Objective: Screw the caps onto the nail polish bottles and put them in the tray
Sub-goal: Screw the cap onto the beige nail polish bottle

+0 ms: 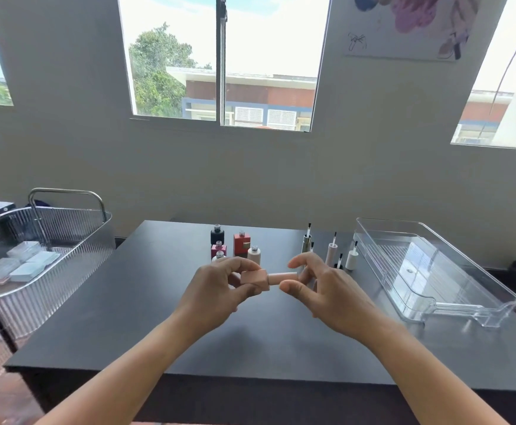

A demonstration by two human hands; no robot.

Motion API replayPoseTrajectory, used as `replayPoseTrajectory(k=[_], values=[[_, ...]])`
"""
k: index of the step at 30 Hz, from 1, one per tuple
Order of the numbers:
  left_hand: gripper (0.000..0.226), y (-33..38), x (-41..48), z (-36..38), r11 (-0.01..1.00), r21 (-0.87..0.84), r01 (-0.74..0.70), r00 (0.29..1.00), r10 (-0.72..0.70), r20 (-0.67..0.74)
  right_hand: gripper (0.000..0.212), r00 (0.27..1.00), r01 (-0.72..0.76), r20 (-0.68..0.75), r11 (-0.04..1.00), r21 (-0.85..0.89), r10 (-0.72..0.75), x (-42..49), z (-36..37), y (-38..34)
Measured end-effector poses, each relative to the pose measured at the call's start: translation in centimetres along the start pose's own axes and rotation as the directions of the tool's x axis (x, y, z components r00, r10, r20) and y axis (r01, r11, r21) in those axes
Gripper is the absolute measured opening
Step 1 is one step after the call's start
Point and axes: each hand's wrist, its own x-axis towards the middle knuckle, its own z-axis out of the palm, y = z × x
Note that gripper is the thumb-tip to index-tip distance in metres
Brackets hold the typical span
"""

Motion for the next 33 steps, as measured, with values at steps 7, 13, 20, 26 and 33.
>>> replayPoseTrajectory(k=[7, 13, 20, 26, 33], values=[[0.028, 0.1, 0.1, 0.4, 1.0, 0.013, -0.018, 1.0, 0.018, 0.0, 0.033, 0.997, 0.042, -0.063, 0.998, -0.041, -0.045, -0.1, 0.0, -0.1], [0.029, -0.5, 0.1, 0.6, 0.999, 0.053, 0.003, 1.0, -0.004, 0.012, 0.047, 1.0, -0.008, -0.006, 0.99, -0.142, 0.007, 0.0, 0.3, -0.1], [0.027, -0.7, -0.2, 0.5, 0.997, 0.076, -0.012, 0.999, 0.008, 0.047, 0.034, 0.983, 0.171, -0.009, 0.939, -0.3, -0.182, -0.8, 1.5, -0.1], [0.029, -0.3, -0.4, 0.6, 0.952, 0.275, -0.136, 0.989, 0.146, -0.016, 0.031, 0.987, 0.154, -0.018, 0.962, -0.224, -0.162, -0.7, 2.0, -0.3], [0.027, 0.2, -1.2, 0.7, 0.871, 0.419, -0.257, 0.959, 0.284, -0.001, 0.022, 1.0, 0.012, 0.021, 0.999, -0.036, -0.011, -0.5, 2.6, 0.2]])
